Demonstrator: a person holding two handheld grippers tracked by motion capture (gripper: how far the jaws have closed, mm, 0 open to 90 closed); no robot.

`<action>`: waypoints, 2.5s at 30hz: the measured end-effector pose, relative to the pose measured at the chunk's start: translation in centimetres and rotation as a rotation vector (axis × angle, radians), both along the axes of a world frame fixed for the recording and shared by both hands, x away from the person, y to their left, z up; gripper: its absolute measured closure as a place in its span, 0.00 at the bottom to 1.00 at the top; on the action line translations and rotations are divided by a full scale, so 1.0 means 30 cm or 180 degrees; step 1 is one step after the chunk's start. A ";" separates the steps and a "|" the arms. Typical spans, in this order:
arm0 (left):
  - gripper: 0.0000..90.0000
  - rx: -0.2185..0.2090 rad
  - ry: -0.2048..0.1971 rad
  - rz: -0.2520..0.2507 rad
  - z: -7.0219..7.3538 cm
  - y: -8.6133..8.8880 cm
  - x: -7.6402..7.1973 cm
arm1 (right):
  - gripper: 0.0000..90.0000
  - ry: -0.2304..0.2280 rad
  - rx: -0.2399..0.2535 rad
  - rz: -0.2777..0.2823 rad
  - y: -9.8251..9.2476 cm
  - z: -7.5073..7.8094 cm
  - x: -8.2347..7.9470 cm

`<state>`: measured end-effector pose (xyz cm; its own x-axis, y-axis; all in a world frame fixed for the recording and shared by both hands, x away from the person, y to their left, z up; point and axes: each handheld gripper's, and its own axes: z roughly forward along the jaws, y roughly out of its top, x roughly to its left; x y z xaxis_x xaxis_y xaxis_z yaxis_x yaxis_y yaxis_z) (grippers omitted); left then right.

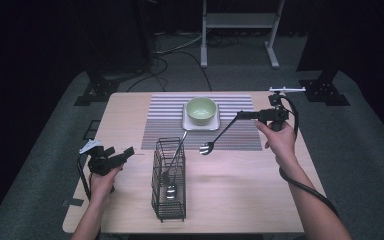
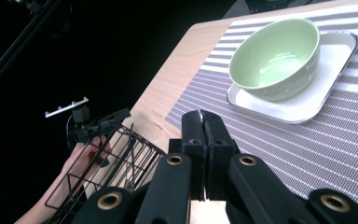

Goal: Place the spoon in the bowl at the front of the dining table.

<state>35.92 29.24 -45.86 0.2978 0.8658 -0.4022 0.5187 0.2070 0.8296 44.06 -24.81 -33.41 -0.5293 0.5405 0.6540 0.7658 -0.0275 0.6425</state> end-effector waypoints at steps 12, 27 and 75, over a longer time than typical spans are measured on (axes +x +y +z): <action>0.00 -0.0024 -0.0007 0.0039 -0.001 0.002 -0.005 | 0.99 -0.0059 0.0002 -0.0127 -0.012 0.014 0.013; 0.00 -0.0031 -0.0007 0.0066 -0.001 0.014 -0.002 | 0.99 -0.0005 -0.0091 -0.0212 0.008 -0.002 0.063; 0.00 -0.0144 -0.0005 0.0179 -0.008 0.060 -0.011 | 0.98 0.0025 -0.0129 -0.0373 0.100 0.008 0.205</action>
